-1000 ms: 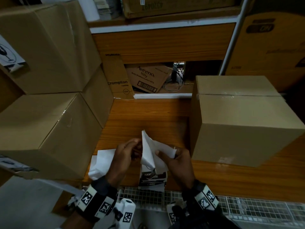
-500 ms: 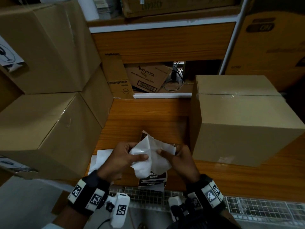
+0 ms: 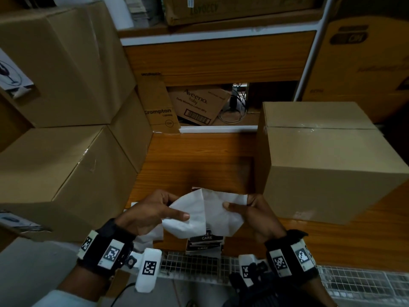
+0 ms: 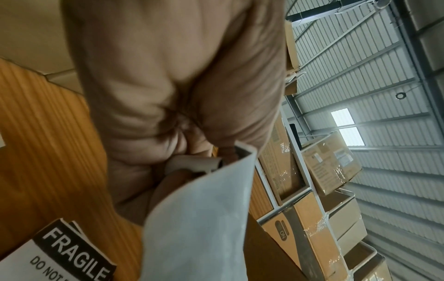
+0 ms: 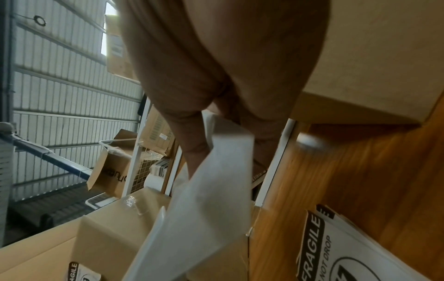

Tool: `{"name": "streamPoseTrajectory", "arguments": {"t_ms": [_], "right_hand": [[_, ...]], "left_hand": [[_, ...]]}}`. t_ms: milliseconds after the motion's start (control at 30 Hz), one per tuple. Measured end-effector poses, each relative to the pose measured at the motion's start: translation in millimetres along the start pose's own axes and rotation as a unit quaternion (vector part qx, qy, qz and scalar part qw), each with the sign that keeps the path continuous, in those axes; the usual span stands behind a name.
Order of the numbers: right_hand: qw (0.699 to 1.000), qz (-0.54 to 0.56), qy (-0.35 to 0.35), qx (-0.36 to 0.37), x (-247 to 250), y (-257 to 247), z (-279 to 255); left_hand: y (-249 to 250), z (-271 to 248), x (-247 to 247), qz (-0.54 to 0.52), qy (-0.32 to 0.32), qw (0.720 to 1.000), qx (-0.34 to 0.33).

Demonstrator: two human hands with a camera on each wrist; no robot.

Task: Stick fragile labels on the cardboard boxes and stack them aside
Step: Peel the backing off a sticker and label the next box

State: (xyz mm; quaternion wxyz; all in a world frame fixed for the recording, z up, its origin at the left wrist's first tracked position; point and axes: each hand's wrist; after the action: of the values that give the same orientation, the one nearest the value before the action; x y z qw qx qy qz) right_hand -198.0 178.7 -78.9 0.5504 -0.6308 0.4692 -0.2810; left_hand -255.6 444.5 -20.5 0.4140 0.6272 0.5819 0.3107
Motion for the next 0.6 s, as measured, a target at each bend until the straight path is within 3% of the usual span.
{"name": "streamPoseTrajectory", "arguments": {"t_ms": [333,600], "right_hand": [[0.999,-0.006,0.007,-0.043,5.5,9.1,3.4],[0.999,-0.021,-0.037,-0.034,4.1,5.8,4.6]], "left_hand": [[-4.2,-6.0,6.9,-0.016,0.003,0.999,0.028],[-7.2,-7.0,24.9,0.020,-0.013,0.998,0.063]]}}
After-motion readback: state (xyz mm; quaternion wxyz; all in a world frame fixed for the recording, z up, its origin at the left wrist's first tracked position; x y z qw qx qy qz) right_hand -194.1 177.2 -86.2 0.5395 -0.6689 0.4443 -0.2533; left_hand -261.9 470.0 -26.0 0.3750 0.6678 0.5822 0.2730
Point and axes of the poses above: each hand's wrist, its own z-axis towards the middle knuckle, its own x-axis out of the back of the hand, y = z × x, and after that the axes turned 9 degrees about -z, right-handed
